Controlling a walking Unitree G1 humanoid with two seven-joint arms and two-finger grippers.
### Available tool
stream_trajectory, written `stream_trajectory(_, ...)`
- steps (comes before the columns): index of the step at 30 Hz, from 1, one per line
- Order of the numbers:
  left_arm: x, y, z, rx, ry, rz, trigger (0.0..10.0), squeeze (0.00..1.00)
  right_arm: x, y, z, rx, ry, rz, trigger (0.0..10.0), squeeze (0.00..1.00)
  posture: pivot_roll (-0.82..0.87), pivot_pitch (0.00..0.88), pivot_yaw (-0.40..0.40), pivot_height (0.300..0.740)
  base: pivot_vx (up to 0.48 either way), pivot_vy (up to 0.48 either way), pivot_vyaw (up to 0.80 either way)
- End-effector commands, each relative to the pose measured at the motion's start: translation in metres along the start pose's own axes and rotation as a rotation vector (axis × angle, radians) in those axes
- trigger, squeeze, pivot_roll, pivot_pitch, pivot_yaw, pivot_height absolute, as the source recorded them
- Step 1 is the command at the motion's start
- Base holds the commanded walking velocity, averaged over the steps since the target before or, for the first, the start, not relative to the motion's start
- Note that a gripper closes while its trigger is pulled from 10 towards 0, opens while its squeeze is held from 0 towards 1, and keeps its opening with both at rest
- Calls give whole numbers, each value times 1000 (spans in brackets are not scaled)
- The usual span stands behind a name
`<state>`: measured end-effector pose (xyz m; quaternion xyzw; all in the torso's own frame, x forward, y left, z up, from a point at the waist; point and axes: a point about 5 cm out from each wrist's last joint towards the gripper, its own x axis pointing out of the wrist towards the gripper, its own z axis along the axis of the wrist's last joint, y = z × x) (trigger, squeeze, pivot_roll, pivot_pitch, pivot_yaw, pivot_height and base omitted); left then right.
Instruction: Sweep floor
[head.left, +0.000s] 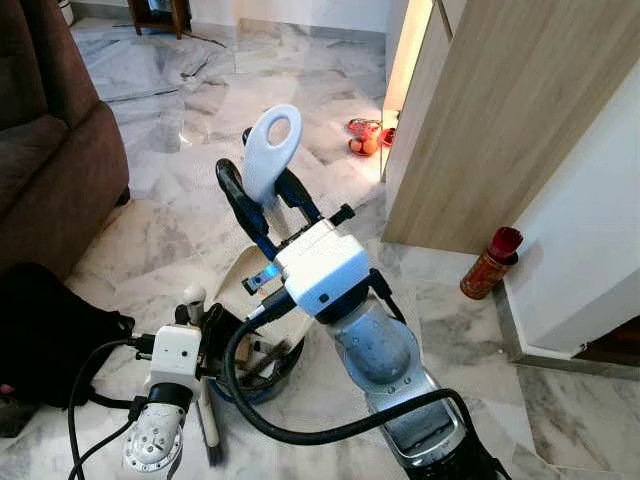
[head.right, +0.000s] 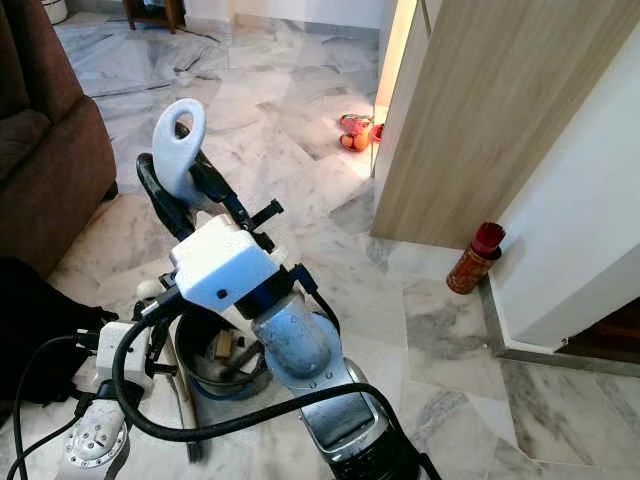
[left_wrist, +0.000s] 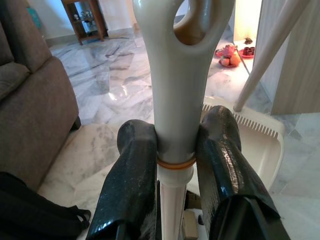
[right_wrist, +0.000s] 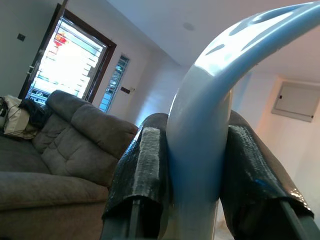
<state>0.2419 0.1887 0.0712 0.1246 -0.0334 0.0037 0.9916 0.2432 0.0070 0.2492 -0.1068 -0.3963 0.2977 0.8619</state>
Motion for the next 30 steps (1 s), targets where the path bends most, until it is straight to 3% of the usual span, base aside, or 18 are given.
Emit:
stream_trajectory(1,0,-1,3,16,-22,-5,10000,0,6,-3,22,-34,-126,-6,10000,0,164,143,-83,740,0,0,0)
stream_trajectory(11,-1,-2,4,17,-22,-6,10000,0,6,-7,20,-105,-121,-33,10000,0,161,145,-85,740,0,0,0)
stream_trajectory(15,-1,-3,4,20,-25,-12,10000,0,7,-21,14,-156,-97,-81,10000,0,161,145,-85,740,0,0,0)
stream_trajectory(22,0,-2,5,21,-26,-15,10000,0,7,-63,6,-236,-56,-242,10000,0,154,144,-77,740,0,0,0)
stream_trajectory(26,0,-2,5,22,-26,-16,10000,0,5,-76,4,-296,-42,-289,10000,0,154,144,-75,740,0,0,0)
stream_trajectory(27,0,-2,5,22,-27,-17,10000,0,2,-82,-2,-346,-14,-293,10000,0,154,144,-75,740,0,0,0)
stream_trajectory(30,0,-3,5,21,-26,-20,10000,0,-7,-92,-17,-374,51,-307,10000,0,154,144,-75,740,0,0,0)
